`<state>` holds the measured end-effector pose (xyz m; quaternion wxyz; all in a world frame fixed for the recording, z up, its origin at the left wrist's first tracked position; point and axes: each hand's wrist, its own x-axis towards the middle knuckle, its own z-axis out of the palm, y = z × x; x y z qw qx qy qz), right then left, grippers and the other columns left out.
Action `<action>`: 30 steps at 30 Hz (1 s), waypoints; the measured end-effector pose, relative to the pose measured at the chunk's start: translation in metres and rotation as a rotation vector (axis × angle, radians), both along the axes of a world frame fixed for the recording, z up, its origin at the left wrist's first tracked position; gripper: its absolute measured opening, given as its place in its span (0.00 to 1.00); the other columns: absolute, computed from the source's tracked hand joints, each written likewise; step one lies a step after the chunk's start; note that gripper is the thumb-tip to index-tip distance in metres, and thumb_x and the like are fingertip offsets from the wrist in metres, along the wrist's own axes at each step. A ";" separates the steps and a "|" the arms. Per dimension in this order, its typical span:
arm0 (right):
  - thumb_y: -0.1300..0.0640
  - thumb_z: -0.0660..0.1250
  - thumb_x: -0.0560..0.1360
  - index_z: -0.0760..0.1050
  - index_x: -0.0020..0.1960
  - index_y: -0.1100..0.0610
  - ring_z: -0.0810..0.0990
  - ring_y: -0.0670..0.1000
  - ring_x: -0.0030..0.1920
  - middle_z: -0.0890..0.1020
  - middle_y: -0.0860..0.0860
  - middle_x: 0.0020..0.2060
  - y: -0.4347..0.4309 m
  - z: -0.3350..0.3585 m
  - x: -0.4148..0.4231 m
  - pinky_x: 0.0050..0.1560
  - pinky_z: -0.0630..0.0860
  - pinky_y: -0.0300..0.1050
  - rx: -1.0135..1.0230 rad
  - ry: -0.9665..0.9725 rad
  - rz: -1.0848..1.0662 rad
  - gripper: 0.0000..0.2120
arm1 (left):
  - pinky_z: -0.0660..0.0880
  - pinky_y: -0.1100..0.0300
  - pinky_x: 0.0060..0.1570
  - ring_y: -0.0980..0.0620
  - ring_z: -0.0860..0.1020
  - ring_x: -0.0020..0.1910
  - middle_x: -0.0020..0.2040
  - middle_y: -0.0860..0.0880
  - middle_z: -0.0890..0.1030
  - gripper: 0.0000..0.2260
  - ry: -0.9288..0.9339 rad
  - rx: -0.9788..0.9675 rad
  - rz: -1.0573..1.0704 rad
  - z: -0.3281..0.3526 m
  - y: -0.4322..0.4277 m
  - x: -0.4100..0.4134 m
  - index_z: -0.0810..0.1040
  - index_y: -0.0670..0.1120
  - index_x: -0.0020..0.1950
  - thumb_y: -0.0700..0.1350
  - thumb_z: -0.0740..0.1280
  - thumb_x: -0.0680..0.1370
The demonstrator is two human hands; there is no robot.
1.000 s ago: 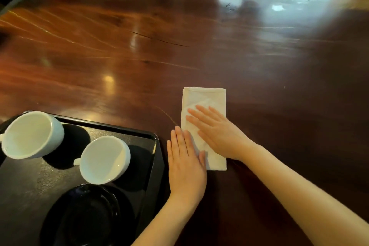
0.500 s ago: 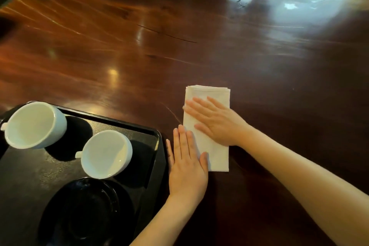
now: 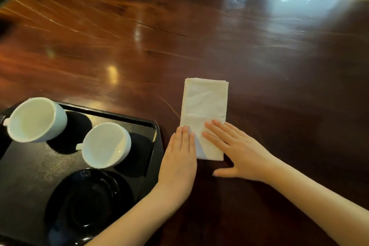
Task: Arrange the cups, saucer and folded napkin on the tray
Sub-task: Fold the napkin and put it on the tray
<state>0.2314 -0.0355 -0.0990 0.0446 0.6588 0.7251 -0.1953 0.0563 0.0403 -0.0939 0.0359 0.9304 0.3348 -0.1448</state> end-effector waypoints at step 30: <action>0.54 0.59 0.79 0.70 0.57 0.57 0.77 0.49 0.41 0.79 0.51 0.44 0.062 -0.010 -0.021 0.36 0.71 0.40 0.703 0.505 -1.263 0.10 | 0.69 0.63 0.39 0.54 0.75 0.43 0.57 0.47 0.76 0.13 -0.966 -0.216 0.467 -0.011 0.077 0.097 0.71 0.45 0.61 0.50 0.57 0.81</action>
